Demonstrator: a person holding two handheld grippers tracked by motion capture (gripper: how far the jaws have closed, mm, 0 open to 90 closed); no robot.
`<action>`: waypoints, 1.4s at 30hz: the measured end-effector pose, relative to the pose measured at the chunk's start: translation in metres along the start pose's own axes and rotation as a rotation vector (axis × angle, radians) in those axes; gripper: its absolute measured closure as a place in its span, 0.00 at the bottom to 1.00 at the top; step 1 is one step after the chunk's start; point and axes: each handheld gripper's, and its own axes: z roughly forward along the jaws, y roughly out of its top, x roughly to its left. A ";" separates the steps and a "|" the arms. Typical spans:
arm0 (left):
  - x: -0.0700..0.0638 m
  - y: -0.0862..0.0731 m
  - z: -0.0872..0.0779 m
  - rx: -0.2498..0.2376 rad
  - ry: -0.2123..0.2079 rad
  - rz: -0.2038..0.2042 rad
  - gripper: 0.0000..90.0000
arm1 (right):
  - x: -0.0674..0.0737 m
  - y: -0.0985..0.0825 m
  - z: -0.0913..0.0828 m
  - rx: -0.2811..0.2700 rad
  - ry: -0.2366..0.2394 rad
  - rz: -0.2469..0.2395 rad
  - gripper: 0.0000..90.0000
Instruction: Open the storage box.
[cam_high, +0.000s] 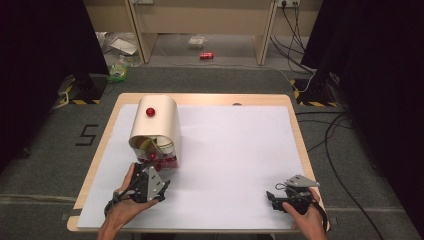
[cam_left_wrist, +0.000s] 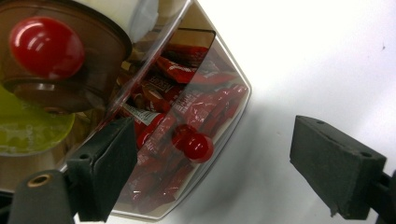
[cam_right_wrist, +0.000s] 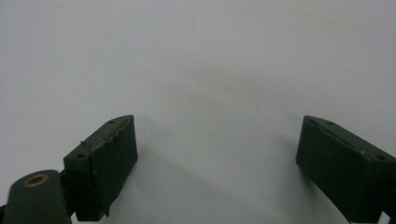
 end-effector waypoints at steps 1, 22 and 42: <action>-0.001 0.000 0.000 -0.003 0.001 0.013 0.16 | 0.000 0.000 0.000 0.000 -0.001 -0.001 0.14; 0.000 -0.001 0.008 -0.023 -0.012 0.002 0.17 | 0.000 0.000 0.000 0.001 0.000 0.002 0.14; 0.001 -0.005 -0.010 -0.077 -0.029 -0.150 0.34 | 0.000 0.000 0.000 0.001 0.000 0.003 0.14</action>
